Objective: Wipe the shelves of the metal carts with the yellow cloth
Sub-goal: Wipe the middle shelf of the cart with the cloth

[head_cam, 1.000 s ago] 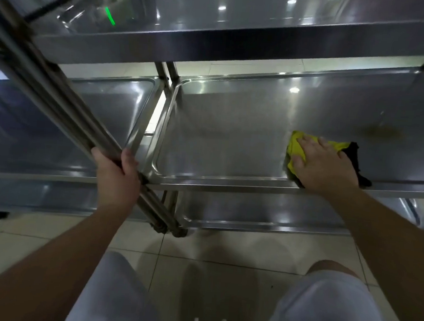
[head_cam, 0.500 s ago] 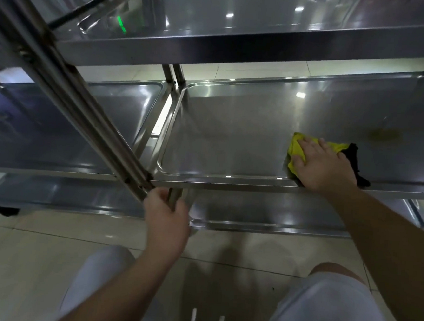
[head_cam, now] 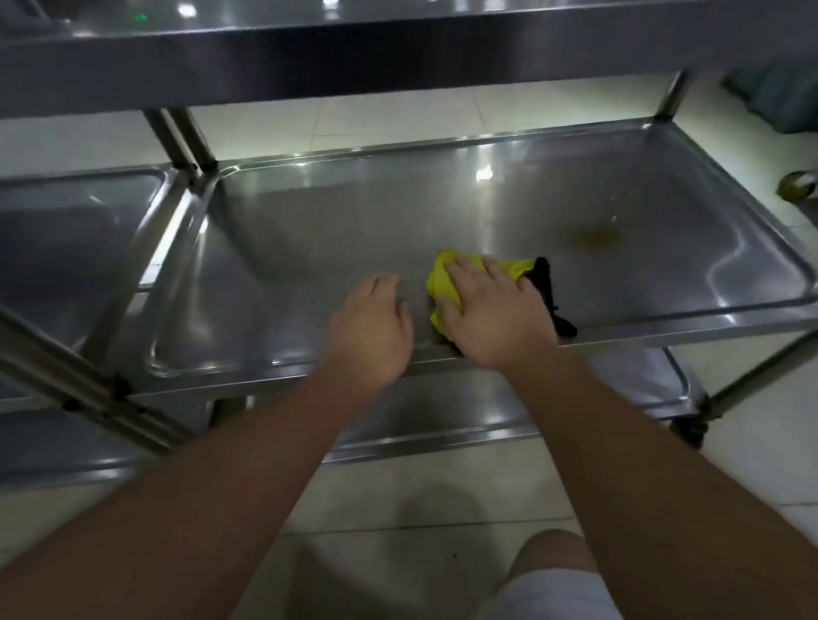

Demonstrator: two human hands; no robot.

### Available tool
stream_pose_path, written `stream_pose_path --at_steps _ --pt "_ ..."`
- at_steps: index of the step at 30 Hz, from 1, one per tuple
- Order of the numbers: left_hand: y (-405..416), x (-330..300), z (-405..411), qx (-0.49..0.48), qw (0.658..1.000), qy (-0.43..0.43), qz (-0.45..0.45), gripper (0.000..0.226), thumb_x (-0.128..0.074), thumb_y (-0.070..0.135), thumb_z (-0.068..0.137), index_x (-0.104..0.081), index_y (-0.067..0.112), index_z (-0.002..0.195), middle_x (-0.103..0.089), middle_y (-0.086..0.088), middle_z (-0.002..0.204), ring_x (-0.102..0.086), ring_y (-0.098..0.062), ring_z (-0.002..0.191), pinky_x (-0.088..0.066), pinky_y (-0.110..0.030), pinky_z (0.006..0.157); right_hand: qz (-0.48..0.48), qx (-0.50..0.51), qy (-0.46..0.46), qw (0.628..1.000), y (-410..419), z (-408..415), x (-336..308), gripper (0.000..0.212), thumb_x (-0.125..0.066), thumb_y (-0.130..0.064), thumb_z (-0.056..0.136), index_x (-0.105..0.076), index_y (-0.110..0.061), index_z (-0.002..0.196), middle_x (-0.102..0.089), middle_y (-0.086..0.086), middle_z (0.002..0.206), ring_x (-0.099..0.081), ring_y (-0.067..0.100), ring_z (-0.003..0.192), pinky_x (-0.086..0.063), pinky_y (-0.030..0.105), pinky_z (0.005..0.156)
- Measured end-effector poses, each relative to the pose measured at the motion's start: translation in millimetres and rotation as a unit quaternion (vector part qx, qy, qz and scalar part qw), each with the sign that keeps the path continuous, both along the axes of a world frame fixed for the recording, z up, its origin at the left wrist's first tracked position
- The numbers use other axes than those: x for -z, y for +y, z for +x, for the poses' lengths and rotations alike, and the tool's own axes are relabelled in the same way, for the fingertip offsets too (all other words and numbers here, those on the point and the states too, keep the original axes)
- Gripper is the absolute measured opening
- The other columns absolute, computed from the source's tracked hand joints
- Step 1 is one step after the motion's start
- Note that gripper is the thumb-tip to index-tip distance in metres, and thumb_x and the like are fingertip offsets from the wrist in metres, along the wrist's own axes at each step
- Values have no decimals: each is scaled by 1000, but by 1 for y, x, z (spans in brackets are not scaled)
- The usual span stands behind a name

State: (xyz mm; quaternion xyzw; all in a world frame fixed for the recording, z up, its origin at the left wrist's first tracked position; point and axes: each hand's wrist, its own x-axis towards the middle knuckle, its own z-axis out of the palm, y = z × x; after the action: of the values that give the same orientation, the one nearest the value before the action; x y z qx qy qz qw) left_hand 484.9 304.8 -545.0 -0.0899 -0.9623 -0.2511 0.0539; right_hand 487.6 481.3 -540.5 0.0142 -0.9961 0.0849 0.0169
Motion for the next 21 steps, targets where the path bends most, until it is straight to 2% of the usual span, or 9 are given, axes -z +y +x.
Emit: stream_pose_path --at_steps 2,4,8,11,14,16,19,21 --pt "18 4 -11 16 999 15 -25 44 -49 26 103 -54 10 144 -53 -13 149 -50 -32 138 -41 -44 114 1 -11 7 1000 4 0 0 59 -31 -53 105 -30 -33 160 -27 -12 169 -19 18 157 -24 49 120" --pt "27 9 -15 16 998 22 -59 47 -48 31 104 -52 13 147 -49 -11 155 -45 -30 144 -37 -44 118 -1 -22 9 1000 13 1 0 58 -33 -53 105 -31 -35 160 -27 -14 168 -20 16 157 -24 47 120" --pt "23 15 -15 21 995 1 -99 63 -32 46 101 -46 16 154 -39 -8 164 -32 -28 154 -26 -42 124 -2 -14 -2 1000 70 1 -4 59 -37 -53 105 -32 -35 160 -29 -14 168 -22 15 156 -24 45 120" --pt "22 12 -13 29 994 0 -103 70 -27 49 95 -44 18 155 -38 -6 165 -31 -27 154 -27 -43 124 -13 37 3 999 142 0 -4 58 -41 -52 104 -35 -33 159 -34 -6 166 -27 21 155 -31 50 119" --pt "23 9 -12 26 992 -6 -122 58 -34 44 104 -41 21 157 -34 -1 167 -27 -22 156 -25 -44 124 -16 101 0 995 220 -4 -3 60 -37 -59 104 -32 -33 158 -36 -2 166 -32 28 152 -32 56 119" --pt "23 8 -11 24 990 -11 -136 55 -38 42 107 -38 23 158 -31 1 168 -23 -20 157 -24 -44 124 -8 157 -22 987 265 -10 -4 63 -32 -65 101 -32 -33 155 -40 8 162 -40 37 146 -36 58 115" --pt "24 7 -10 24 989 -21 -146 56 -34 43 108 -34 24 160 -27 3 170 -20 -18 158 -20 -43 125 -3 247 -38 968 303 -23 -5 65 -23 -68 96 -39 -25 142 -48 23 147 -48 47 132 -42 64 107" --pt "25 7 -10 22 988 -24 -149 57 -33 43 108 -32 23 161 -25 3 170 -18 -18 158 -19 -43 126 -9 284 -32 958 307 -36 -4 64 -21 -62 97 -40 -20 141 -46 24 149 -44 47 137 -39 66 108"
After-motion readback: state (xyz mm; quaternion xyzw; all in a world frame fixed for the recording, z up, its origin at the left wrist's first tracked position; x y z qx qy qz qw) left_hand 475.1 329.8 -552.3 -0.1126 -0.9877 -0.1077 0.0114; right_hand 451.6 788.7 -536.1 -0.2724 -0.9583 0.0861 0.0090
